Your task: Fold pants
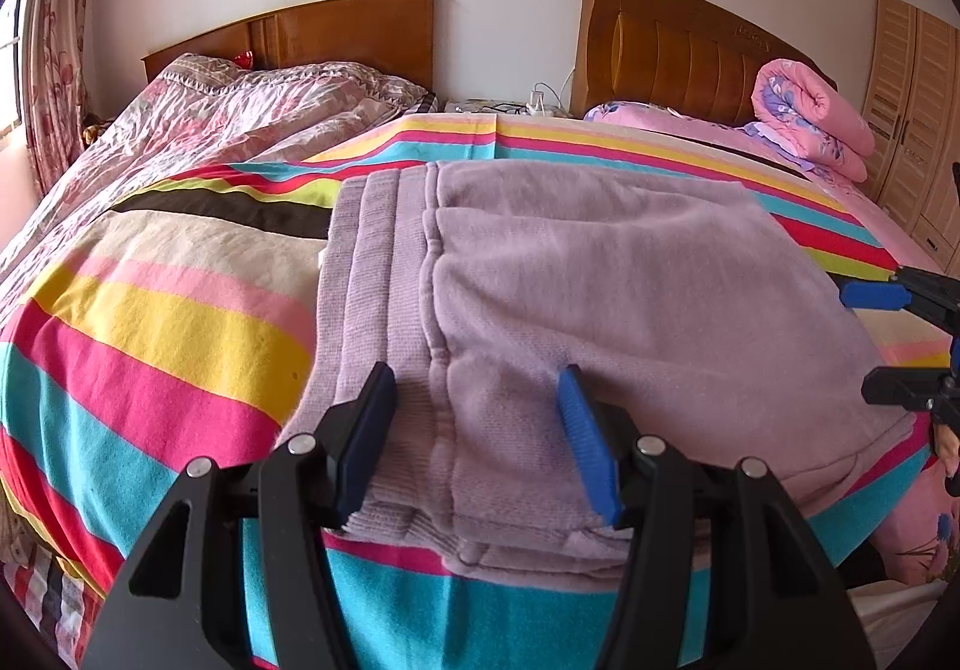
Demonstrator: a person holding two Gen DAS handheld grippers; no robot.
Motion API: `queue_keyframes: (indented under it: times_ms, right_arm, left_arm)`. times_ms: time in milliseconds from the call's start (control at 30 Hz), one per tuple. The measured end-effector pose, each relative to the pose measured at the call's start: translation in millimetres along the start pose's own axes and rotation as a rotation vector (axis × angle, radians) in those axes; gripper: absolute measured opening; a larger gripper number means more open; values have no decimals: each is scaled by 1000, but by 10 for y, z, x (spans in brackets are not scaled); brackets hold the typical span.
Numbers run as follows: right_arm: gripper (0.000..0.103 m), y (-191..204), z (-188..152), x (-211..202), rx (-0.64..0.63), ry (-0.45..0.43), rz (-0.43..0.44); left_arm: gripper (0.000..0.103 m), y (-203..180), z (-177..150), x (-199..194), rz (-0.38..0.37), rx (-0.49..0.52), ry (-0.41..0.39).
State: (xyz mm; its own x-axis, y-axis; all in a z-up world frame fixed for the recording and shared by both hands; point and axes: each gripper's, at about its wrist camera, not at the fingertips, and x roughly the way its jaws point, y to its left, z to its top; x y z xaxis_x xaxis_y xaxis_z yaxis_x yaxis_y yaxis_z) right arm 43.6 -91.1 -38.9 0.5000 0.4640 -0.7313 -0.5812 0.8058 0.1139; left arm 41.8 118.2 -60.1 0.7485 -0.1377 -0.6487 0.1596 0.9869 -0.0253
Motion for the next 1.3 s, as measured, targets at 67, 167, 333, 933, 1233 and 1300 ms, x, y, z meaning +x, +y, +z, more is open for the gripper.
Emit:
queue_keyframes:
  times_ms: [67,167,333,933,1233,1300]
  right_arm:
    - [91,-9,-91,4,22,10,-42]
    - [92,48,-137,-239,81,-53,-67]
    - [92,254,-405,-169,-5,9,-100]
    - [92,-29,-141,3,86,-8,-55]
    - [93,64,-146,-614,91,-167,-56]
    - [93,110,-135,-563,84,-156,-68]
  left_arm:
    - [57,-3,0,1,2,6,1]
    - [57,-5,-8,-2,6,9,-3]
    - [57,-19,-31,-14,11,18,-17]
    - [101,-308,1011,829,45,87,182]
    - [101,-239,993,-114,135,29,-138]
    - [101,-303,1022,-90,112,40,-117]
